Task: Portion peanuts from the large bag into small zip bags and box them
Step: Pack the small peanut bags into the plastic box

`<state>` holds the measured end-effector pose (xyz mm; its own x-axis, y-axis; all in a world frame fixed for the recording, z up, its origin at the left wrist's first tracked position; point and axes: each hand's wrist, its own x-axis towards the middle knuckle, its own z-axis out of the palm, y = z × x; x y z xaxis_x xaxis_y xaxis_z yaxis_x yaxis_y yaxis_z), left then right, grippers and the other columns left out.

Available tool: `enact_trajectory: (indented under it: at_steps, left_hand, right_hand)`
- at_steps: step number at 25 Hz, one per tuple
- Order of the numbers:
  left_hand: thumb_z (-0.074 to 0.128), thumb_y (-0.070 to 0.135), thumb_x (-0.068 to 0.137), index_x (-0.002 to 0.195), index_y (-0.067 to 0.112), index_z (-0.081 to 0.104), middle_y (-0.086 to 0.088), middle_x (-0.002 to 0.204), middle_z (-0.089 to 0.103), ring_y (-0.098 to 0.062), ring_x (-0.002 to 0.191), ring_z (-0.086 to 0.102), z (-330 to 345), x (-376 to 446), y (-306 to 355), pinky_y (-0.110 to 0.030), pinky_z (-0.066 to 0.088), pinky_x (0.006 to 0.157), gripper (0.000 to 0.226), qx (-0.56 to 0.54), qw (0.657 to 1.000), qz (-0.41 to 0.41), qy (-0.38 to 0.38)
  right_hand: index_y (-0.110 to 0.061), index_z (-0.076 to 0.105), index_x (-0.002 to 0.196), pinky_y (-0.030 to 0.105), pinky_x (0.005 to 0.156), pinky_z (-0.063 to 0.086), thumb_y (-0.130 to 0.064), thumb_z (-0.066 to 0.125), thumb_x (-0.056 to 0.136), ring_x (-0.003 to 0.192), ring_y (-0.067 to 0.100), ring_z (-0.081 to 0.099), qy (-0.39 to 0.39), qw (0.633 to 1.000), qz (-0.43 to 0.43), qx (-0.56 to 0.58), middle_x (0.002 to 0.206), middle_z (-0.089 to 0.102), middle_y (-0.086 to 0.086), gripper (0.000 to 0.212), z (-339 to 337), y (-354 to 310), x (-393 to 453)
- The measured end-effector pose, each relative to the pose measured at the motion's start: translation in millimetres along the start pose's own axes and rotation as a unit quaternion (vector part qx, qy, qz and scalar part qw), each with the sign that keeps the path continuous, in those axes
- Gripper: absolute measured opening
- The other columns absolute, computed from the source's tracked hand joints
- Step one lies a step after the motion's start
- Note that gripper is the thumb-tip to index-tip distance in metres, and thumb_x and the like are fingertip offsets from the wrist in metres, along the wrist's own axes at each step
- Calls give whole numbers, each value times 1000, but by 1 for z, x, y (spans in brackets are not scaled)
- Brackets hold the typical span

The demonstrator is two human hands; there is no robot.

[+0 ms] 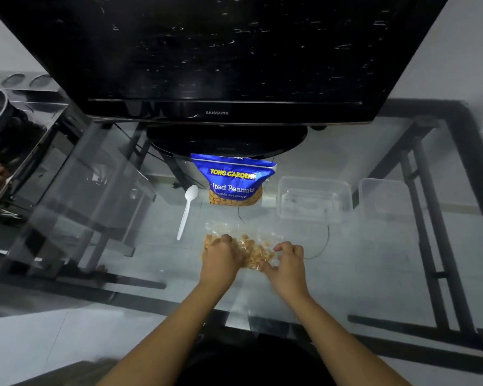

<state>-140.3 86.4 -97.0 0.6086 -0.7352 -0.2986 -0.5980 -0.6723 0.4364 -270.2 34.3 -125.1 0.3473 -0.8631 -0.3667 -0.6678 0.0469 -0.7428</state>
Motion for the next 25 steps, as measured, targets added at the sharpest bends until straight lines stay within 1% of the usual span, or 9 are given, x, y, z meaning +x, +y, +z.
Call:
enact_trajectory:
  at_steps: [3,9,12,14,15,18,20,21,25]
  left_hand:
    - [64,18,85,112,2,56,-15,96,69,-28,89,65,6,-3,6,-29,47,70,32,-27,999,-3,-18]
    - [57,12,87,109,5,61,-13,92,71,-17,76,60,15,-5,23,-22,46,62,23,-121,991,-16,-53]
    - [57,10,86,110,9,62,-11,100,71,-23,87,66,29,-4,29,-35,56,79,25,-188,977,-48,-87]
    - [60,8,83,107,8,63,-10,96,70,-25,88,66,32,-4,30,-40,56,82,24,-197,974,-54,-95]
    - [61,7,83,107,8,63,-8,94,68,-23,86,65,34,-4,29,-38,57,79,24,-193,975,-46,-98]
    - [58,0,85,108,4,63,-3,83,62,-11,73,59,36,-6,28,-10,50,60,24,-211,971,-7,-114]
    - [57,-1,85,106,5,63,0,80,61,-7,71,57,34,-11,32,-5,47,57,23,-222,968,5,-115]
    - [58,0,85,106,6,64,0,83,63,-8,74,59,32,-13,35,-8,49,61,22,-235,965,6,-115]
    - [59,7,87,107,13,64,0,88,66,-23,90,66,15,0,64,-40,57,84,22,-325,940,13,-107]
  right_hand:
    - [-12,49,105,16,76,42,-6,72,76,90,14,50,0,999,30,33,116,35,6,37,-1,-4,0]
    - [-12,48,114,23,82,47,-9,66,81,85,16,52,45,999,31,1,126,37,11,38,-15,7,-3]
    - [-13,47,115,22,79,46,-8,66,81,85,15,50,61,997,44,6,124,37,11,39,-23,14,-6]
    - [-15,46,110,22,74,49,-7,69,79,82,17,56,60,996,59,37,119,37,9,40,-27,16,-6]
    - [-16,45,108,21,71,50,-6,69,79,79,16,58,58,995,64,54,116,37,8,39,-30,18,-6]
    - [-20,48,102,14,64,46,-4,64,81,79,15,60,57,995,52,67,107,49,5,31,-34,22,-10]
    - [-23,51,94,8,64,42,-6,64,81,87,13,60,65,996,16,65,96,59,-1,25,-37,24,-17]
    - [-23,53,92,7,65,42,-7,65,81,88,9,59,70,995,0,76,93,62,-3,23,-41,23,-20]
    - [-25,56,101,4,68,46,-7,63,84,88,1,61,59,980,-35,185,99,61,-14,26,-87,5,-10]
